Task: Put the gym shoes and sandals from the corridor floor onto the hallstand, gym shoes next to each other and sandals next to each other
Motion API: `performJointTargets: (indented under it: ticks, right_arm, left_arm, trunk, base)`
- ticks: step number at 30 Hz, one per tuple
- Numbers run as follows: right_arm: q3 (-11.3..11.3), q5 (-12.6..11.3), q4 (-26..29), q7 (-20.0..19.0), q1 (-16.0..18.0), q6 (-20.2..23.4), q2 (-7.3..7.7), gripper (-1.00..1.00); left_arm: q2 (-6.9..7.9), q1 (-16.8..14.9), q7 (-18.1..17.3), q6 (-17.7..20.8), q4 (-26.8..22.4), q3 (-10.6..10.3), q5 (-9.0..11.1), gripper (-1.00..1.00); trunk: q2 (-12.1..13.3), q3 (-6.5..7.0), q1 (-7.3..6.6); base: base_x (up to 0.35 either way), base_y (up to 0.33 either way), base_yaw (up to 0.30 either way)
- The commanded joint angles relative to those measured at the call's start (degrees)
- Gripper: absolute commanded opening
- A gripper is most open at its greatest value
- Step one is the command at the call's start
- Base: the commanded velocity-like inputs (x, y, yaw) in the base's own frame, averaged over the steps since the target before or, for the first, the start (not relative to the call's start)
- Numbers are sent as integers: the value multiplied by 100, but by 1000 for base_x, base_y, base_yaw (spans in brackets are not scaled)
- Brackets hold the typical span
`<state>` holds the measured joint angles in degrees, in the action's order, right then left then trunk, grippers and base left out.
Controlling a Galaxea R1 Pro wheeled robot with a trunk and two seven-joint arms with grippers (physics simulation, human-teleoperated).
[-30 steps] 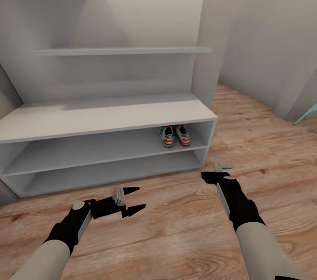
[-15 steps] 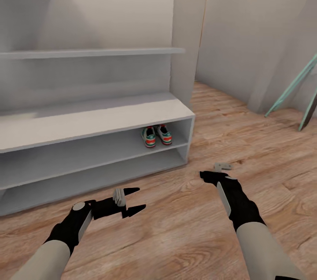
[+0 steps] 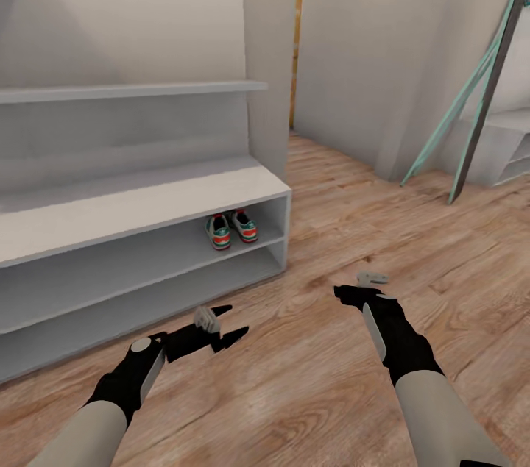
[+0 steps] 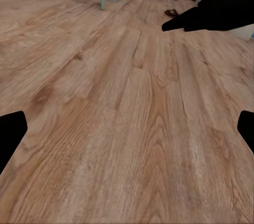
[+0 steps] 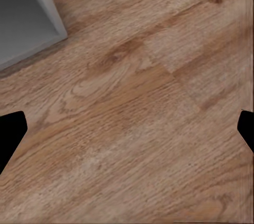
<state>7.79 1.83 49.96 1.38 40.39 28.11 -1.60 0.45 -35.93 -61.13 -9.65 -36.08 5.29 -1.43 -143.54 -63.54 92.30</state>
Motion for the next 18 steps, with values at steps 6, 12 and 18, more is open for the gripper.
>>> performJointTargets:
  ticks: [6,12,18]
  right_arm:
    - [12,19,8,2,4,28,-7,100]
    - [19,19,6,2,4,28,-1,100]
    - [21,14,6,2,4,28,1,100]
  left_arm:
    - [-29,-2,92,-28,4,16,-16,100]
    - [-36,-2,114,-28,5,16,-16,100]
    - [-36,-2,118,-28,5,16,-16,100]
  trunk:
    - [-2,8,-1]
    - [-2,21,-1]
    - [-2,33,-1]
  base:
    - [0,0,-288]
    - [0,0,-288]
    - [0,0,-288]
